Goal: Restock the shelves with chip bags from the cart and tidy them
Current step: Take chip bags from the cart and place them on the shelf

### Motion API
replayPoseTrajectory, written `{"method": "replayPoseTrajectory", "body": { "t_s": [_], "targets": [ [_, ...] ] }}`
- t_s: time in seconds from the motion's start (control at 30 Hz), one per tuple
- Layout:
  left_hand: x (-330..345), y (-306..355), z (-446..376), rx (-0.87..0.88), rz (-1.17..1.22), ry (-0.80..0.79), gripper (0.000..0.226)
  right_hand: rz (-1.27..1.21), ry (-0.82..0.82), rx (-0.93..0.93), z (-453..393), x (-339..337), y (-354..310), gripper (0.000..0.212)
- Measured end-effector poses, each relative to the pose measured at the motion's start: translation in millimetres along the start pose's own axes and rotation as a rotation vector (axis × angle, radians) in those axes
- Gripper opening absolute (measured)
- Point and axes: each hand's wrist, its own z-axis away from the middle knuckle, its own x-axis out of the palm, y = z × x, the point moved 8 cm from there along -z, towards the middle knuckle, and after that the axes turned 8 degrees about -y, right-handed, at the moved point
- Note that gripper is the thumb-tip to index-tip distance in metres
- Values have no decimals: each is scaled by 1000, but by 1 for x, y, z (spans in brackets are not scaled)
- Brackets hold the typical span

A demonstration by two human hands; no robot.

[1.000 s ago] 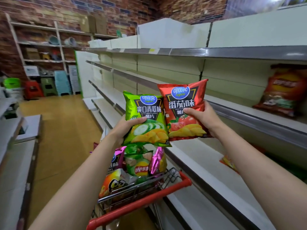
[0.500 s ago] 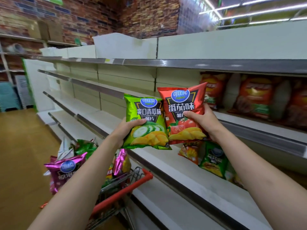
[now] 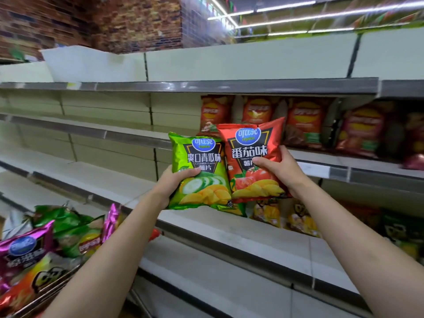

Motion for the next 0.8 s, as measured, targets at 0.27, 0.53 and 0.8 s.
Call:
{"method": "replayPoseTrajectory", "body": {
  "t_s": [0.27, 0.53, 0.8],
  "targets": [
    [91, -17, 6, 22, 11, -161, 45, 49, 119, 21, 67, -86, -5, 51],
    [169, -25, 6, 22, -14, -275, 38, 94, 217, 53, 118, -157, -11, 51],
    [241, -33, 6, 25, -10, -356, 30, 123, 320, 78, 165, -214, -20, 52]
  ]
}}
